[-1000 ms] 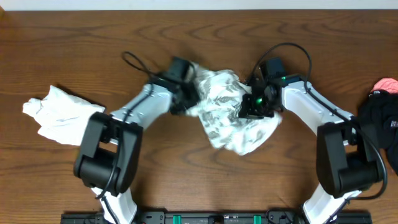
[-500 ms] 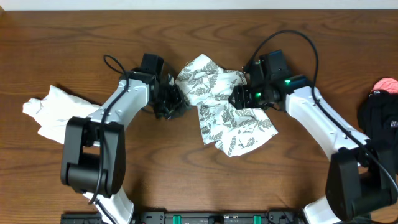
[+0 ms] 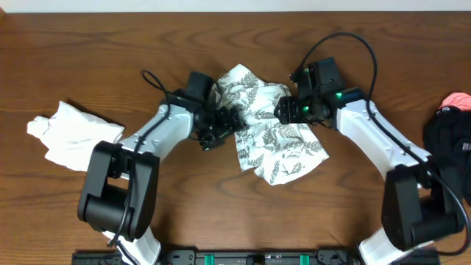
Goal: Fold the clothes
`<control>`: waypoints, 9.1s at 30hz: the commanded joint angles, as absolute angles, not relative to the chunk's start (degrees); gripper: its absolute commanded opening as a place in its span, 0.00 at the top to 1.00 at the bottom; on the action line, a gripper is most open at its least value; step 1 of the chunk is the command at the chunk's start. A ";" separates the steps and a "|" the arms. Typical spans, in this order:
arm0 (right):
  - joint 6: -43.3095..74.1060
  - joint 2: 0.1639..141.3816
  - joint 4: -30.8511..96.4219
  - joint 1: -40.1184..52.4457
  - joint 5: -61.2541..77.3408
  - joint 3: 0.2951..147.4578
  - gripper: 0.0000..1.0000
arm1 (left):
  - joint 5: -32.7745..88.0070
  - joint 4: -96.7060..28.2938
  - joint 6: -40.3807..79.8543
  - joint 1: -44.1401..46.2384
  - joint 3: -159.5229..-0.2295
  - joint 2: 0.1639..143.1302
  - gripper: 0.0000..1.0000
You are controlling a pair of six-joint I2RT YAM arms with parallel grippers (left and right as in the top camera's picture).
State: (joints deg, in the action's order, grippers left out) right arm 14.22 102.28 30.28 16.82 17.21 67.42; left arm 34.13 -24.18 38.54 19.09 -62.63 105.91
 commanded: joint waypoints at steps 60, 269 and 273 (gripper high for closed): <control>18.63 88.64 37.56 8.05 9.87 67.40 0.11 | 36.60 2.48 40.75 12.62 -60.36 89.80 0.94; 10.31 0.47 32.56 5.28 0.49 8.60 0.01 | 6.59 -50.46 -13.21 0.14 -65.12 66.98 0.02; 10.66 0.49 32.56 5.28 0.69 8.56 0.01 | 6.59 -50.46 -13.21 0.14 -65.12 66.98 0.02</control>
State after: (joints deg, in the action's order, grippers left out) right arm 10.24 0.95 32.64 5.78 0.25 8.71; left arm 7.07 -50.52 -13.34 -0.14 -65.32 66.76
